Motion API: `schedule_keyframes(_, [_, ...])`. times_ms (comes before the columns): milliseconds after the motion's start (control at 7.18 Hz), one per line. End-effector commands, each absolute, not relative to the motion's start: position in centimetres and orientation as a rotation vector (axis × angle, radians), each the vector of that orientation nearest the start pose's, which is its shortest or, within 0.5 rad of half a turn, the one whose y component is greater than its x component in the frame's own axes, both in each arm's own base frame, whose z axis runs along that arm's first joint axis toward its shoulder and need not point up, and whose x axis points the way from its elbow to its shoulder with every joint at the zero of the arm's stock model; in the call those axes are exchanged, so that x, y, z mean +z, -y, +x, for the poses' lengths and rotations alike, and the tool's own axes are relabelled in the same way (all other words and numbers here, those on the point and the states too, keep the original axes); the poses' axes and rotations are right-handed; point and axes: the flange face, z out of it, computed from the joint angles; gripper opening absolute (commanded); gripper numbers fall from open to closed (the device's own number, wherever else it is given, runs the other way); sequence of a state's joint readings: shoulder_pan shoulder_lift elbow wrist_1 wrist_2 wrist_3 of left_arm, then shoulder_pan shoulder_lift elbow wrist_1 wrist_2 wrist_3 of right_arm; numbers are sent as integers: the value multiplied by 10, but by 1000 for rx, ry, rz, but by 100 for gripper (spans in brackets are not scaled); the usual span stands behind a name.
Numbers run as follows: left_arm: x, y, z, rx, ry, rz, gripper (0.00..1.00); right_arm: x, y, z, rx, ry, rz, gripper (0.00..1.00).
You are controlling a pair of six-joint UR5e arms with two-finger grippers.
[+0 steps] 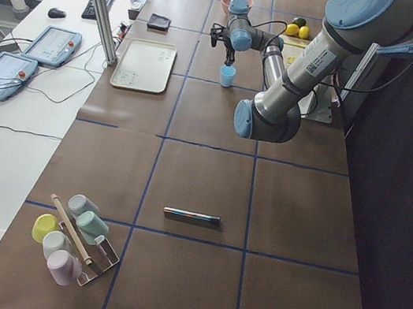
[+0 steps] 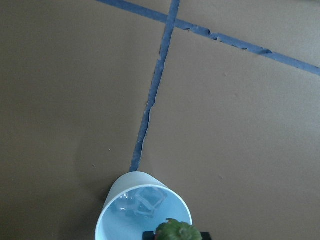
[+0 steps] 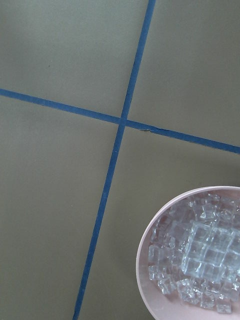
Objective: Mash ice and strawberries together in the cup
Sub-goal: 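Carry the strawberry with the left gripper over the light-blue cup, then open the left gripper to drop the strawberry into the cup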
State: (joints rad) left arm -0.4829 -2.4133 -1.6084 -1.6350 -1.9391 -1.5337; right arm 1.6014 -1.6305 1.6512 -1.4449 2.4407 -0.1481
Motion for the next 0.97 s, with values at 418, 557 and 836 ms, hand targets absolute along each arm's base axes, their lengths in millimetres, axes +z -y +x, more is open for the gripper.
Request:
schedule_keyframes(418, [128, 410, 573, -238, -979, -95, 39, 626, 473, 72, -174, 855, 216, 99])
schedule_keyframes(557, [127, 409, 573, -236, -981, -94, 78, 627, 473, 72, -173, 855, 215, 99])
schedule_keyframes(836, [126, 409, 572, -236, -984, -92, 100, 627, 473, 72, -173, 855, 215, 99])
